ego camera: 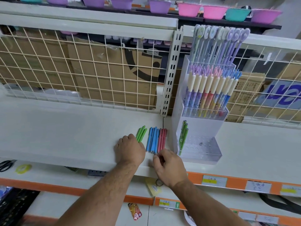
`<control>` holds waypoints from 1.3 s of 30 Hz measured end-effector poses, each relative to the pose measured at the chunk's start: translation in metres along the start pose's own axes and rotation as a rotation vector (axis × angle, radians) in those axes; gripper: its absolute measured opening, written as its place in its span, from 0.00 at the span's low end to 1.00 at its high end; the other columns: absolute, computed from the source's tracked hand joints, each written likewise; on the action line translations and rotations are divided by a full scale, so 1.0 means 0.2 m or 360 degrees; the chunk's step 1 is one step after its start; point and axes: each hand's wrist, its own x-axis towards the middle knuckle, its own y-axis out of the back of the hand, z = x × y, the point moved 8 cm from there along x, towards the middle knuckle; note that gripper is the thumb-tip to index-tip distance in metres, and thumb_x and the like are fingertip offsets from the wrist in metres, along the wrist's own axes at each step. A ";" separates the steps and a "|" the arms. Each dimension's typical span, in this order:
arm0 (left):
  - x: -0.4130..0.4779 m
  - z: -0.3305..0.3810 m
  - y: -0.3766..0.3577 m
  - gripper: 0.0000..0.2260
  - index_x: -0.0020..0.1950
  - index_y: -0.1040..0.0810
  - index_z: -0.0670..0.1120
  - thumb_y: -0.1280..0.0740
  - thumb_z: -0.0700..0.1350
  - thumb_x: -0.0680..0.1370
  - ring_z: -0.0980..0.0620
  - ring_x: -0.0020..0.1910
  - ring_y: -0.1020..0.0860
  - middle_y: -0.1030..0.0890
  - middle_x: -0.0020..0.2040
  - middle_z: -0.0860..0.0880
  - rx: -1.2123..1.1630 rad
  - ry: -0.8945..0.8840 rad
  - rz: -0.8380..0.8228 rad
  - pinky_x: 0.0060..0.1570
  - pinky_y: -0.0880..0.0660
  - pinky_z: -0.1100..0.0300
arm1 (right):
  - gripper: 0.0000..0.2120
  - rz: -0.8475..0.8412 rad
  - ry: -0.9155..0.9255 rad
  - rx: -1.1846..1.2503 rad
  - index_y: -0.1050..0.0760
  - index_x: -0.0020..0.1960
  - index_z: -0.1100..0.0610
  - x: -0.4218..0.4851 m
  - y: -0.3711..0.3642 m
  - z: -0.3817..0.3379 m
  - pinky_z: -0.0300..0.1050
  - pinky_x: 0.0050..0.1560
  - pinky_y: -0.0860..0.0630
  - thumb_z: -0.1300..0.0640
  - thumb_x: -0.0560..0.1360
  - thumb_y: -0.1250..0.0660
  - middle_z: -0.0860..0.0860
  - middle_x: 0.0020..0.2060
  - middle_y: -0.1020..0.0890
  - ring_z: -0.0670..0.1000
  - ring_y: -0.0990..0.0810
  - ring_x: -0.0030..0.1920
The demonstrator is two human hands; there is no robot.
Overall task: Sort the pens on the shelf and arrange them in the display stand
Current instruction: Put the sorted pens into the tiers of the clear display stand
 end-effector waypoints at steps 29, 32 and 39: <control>-0.17 0.13 0.09 0.05 0.50 0.27 0.43 0.41 0.37 0.81 0.53 0.29 0.23 0.19 0.37 0.45 -0.1526 0.0052 -0.0550 0.30 0.27 0.60 | 0.05 0.0132 -0.0424 0.0648 0.20 0.43 0.50 0.05 0.13 -0.08 0.41 0.41 0.23 0.55 0.78 0.32 0.47 0.34 0.18 0.45 0.21 0.36; -0.25 0.23 0.13 0.06 0.49 0.26 0.40 0.41 0.34 0.82 0.56 0.26 0.26 0.23 0.34 0.46 -0.1766 -0.0011 -0.0687 0.25 0.31 0.66 | 0.04 0.0186 -0.0469 0.0813 0.18 0.48 0.52 0.06 0.18 -0.12 0.48 0.43 0.19 0.54 0.77 0.32 0.48 0.35 0.16 0.51 0.17 0.37; -0.37 0.33 0.15 0.05 0.51 0.28 0.40 0.43 0.33 0.82 0.54 0.29 0.24 0.22 0.36 0.46 -0.1867 -0.0202 -0.0847 0.27 0.29 0.64 | 0.04 0.0326 -0.0577 0.0902 0.24 0.43 0.59 0.00 0.33 -0.13 0.44 0.27 0.24 0.62 0.77 0.31 0.53 0.33 0.20 0.49 0.23 0.27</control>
